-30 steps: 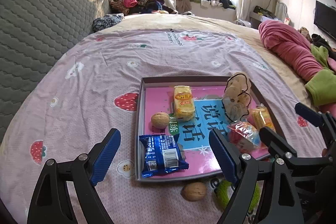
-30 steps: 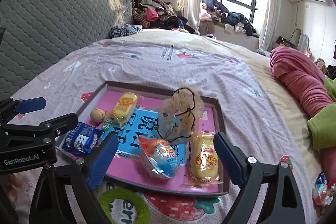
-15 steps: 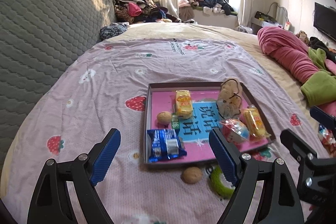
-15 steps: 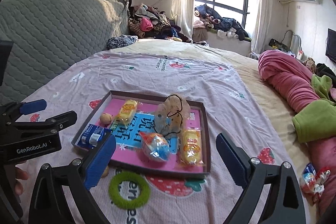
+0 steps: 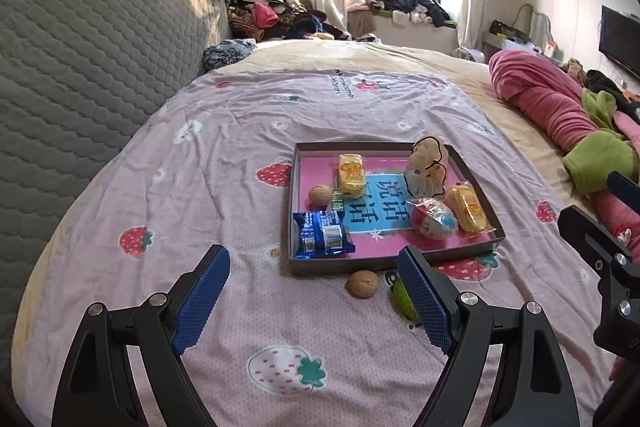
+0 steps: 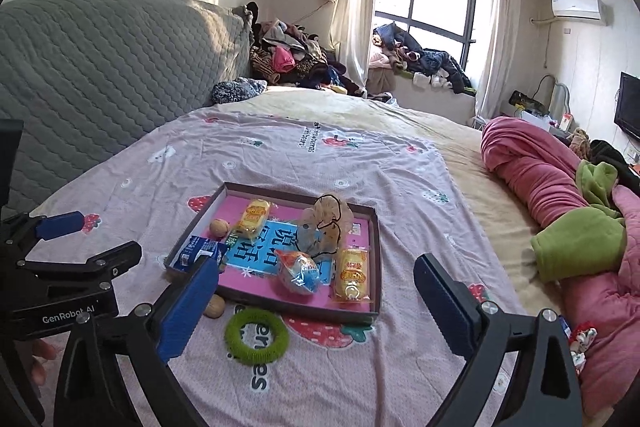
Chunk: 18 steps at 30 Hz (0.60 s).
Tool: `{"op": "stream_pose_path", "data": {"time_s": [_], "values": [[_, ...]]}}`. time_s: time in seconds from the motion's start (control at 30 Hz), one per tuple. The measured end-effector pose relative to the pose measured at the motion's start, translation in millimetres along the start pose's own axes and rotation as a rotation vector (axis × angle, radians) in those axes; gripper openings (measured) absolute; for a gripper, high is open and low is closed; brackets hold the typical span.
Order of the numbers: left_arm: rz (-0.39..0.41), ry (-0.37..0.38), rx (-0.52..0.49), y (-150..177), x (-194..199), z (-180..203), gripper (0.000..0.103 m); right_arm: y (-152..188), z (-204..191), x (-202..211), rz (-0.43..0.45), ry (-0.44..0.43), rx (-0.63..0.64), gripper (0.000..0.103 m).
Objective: Organize objects
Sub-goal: 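Open both tools and withdraw them from the tray toward the walnut and green ring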
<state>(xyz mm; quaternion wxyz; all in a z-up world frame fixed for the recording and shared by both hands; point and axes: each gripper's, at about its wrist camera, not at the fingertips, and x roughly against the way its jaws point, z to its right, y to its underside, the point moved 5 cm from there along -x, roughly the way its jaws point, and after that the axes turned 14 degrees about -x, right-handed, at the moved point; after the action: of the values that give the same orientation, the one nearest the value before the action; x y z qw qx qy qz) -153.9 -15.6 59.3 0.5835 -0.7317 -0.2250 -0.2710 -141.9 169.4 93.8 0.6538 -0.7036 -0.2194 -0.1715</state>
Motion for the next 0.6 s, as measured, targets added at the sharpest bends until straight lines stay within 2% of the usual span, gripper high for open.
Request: {"op": "stream_pose_path", "data": {"time_s": [0.33, 0.6], "values": [[-0.025, -0.006, -0.015, 16, 18, 5, 0.087, 10, -2, 22, -0.009, 0.001, 0.005, 0.099], [-0.049, 0.004, -0.025, 28, 12, 11, 0.087, 27, 0, 15, -0.043, 0.008, 0.007, 0.099]]}}
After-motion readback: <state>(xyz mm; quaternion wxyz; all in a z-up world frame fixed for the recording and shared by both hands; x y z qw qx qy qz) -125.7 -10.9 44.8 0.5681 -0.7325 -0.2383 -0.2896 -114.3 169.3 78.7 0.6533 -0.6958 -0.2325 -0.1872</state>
